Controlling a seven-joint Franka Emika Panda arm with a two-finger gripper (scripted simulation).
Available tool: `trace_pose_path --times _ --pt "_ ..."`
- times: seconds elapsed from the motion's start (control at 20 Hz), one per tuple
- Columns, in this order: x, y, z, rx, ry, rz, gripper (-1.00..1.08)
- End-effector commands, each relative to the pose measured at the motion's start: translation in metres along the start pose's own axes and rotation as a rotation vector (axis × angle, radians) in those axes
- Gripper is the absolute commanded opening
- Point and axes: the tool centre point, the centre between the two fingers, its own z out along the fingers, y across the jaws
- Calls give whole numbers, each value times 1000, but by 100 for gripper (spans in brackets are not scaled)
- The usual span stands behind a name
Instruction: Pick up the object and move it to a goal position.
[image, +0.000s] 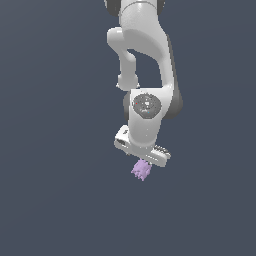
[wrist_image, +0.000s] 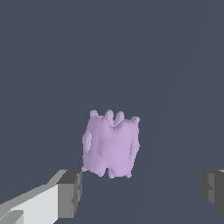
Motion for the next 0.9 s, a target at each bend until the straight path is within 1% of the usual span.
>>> trace_pose_path --times 0.0,0.4,0.85 --pt "2 -7 8 -1 0 46 100" --pt "5 -20 23 -3 -1 131 100" --pt "5 -22 29 -3 -1 142 100"
